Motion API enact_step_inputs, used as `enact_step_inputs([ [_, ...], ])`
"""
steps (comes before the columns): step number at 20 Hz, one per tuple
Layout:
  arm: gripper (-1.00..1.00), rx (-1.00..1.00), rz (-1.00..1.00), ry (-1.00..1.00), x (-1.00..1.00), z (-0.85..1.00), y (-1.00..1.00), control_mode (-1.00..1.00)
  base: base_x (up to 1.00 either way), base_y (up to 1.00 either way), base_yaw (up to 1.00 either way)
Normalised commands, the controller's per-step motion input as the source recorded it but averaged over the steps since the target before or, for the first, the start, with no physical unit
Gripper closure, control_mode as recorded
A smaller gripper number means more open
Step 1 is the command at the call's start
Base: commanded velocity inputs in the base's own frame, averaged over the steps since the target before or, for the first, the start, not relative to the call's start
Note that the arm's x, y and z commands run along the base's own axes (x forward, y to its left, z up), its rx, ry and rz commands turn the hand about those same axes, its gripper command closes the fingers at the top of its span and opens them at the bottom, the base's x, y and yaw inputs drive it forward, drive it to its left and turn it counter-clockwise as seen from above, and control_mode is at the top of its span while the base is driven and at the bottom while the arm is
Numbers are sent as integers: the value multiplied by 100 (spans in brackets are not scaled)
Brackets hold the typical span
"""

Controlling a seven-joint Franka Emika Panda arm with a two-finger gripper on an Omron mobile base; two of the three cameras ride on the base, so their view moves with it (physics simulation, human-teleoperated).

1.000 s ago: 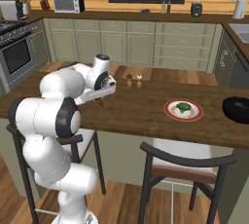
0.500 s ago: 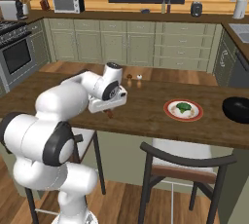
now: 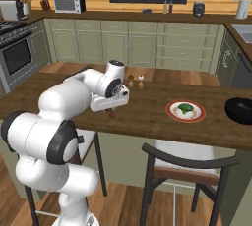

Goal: Pick the chicken drumstick and broccoli from their plates and place them in the bowl. Then put the bowl in the fridge.

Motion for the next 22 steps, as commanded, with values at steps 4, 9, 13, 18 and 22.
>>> enact_step_inputs([
  [4, 100, 0, 0, 3, 11, 1, -9, 100, 26, -67, -2],
  [9, 100, 0, 0, 0, 0, 0, 0, 100, 13, -99, -4],
  [13, 100, 0, 0, 0, 0, 0, 0, 100, 4, -80, -3],
  [18, 100, 0, 0, 0, 0, 0, 0, 100, 27, -60, -2],
  [22, 100, 0, 0, 0, 0, 0, 0, 100, 33, -39, -3],
])
